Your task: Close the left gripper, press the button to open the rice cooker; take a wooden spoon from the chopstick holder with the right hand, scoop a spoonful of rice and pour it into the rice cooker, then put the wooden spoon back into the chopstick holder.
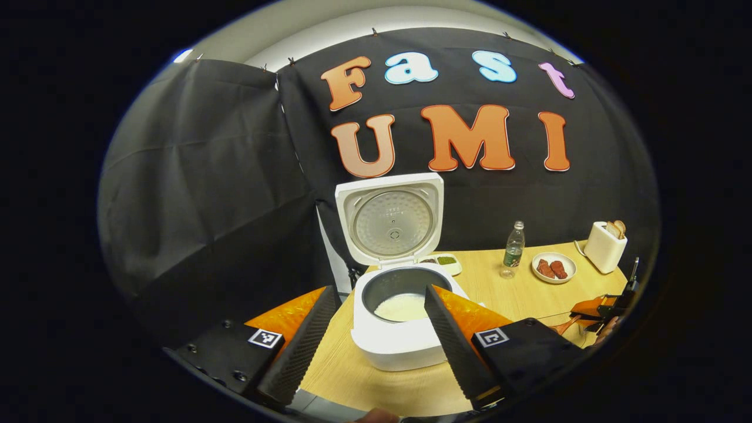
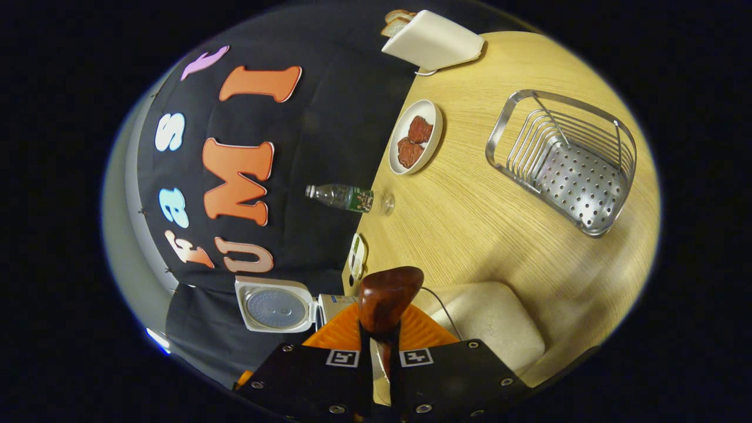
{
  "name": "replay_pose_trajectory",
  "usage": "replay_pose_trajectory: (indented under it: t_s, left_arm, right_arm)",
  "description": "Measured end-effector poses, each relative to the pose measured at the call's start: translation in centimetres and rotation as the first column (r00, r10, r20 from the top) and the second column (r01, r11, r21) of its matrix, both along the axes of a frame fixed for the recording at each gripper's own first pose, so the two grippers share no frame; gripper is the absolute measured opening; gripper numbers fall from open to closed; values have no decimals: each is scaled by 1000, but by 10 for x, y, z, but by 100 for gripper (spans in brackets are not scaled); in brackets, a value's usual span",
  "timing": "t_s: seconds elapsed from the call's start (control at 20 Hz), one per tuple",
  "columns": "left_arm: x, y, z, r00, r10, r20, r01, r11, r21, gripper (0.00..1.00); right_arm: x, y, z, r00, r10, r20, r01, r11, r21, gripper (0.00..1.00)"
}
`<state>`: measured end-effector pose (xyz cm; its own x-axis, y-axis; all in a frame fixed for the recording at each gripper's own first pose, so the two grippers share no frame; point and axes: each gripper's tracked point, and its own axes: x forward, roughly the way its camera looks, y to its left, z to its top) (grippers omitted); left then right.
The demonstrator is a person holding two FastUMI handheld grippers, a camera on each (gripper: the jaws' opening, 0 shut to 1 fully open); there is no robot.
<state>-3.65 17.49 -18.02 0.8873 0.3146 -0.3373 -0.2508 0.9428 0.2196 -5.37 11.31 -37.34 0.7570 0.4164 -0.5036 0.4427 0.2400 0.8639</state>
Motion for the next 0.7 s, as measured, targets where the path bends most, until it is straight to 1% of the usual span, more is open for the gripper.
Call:
replay_pose_trajectory:
  t_s: [0.2, 0.25, 0.3, 0.35, 0.45, 0.6, 0.7]
  left_arm:
    - [4, -11, 1, 1000, -9, 25, 9, 1000, -23, 100]
    - [5, -12, 2, 999, -7, 31, 8, 1000, -30, 100]
    - [5, -12, 3, 999, -3, 37, 5, 999, -33, 100]
    - [3, -10, 4, 999, 6, 43, -5, 999, -35, 100]
    - [2, -4, 6, 998, 23, 54, -21, 999, -45, 100]
    - [-6, 12, 6, 996, 57, 62, -53, 997, -56, 100]
    - [-13, 28, 8, 994, 87, 68, -83, 995, -62, 100]
  right_arm:
    - [12, -17, 30, 997, -60, 38, 56, 994, 92, 11]
    - [16, -19, 38, 996, -76, 48, 70, 990, 125, 7]
    - [20, -20, 48, 995, -88, 54, 78, 985, 153, 11]
    - [24, -19, 56, 993, -98, 60, 86, 980, 180, 11]
    - [34, -8, 69, 993, -98, 65, 81, 972, 221, 11]
    - [52, 23, 88, 995, -75, 65, 54, 959, 278, 11]
    - [68, 48, 101, 996, -69, 57, 46, 941, 336, 11]
